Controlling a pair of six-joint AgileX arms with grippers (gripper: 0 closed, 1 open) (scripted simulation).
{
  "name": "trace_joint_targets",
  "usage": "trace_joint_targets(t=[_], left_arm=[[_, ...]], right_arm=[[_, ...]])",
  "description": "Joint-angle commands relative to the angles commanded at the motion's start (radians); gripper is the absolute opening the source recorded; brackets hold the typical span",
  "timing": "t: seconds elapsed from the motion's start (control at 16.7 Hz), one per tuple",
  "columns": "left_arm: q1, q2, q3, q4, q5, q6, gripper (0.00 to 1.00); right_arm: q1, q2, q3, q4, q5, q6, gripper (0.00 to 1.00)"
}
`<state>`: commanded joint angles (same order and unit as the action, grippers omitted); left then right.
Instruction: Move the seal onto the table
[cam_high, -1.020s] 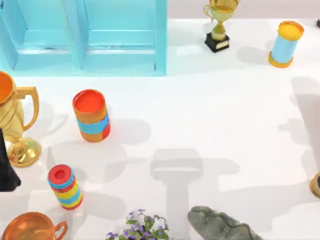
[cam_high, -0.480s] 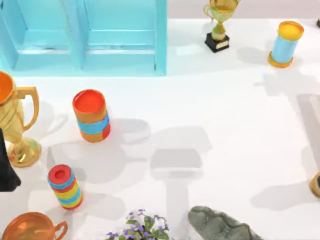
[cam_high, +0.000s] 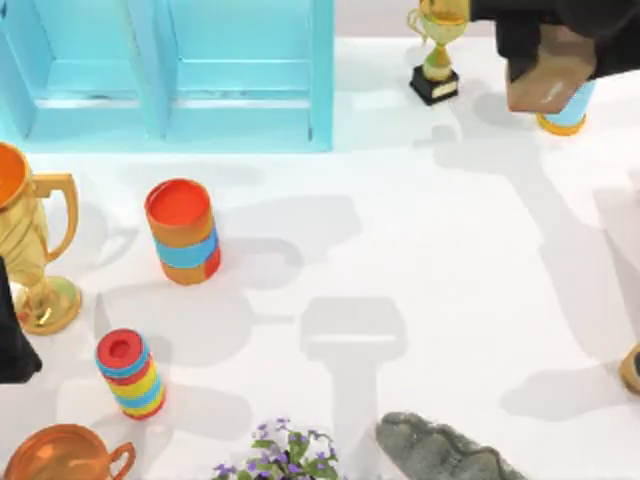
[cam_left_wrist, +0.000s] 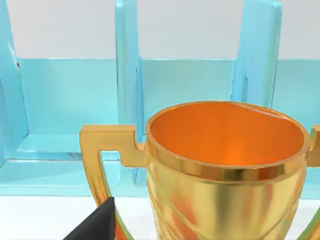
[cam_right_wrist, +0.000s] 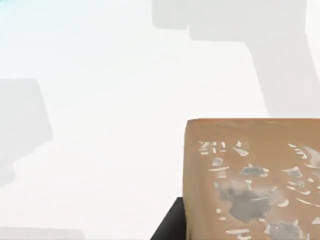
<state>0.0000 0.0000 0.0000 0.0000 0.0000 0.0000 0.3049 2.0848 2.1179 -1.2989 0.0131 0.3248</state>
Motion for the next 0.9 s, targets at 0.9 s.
trace_joint_targets(t=[0.9], left_arm=[[0.0, 0.0, 0.0, 0.0, 0.0, 0.0, 1.0]], right_arm=[[0.136, 0.258, -0.083, 0.038, -0.007, 0.142, 0.0]])
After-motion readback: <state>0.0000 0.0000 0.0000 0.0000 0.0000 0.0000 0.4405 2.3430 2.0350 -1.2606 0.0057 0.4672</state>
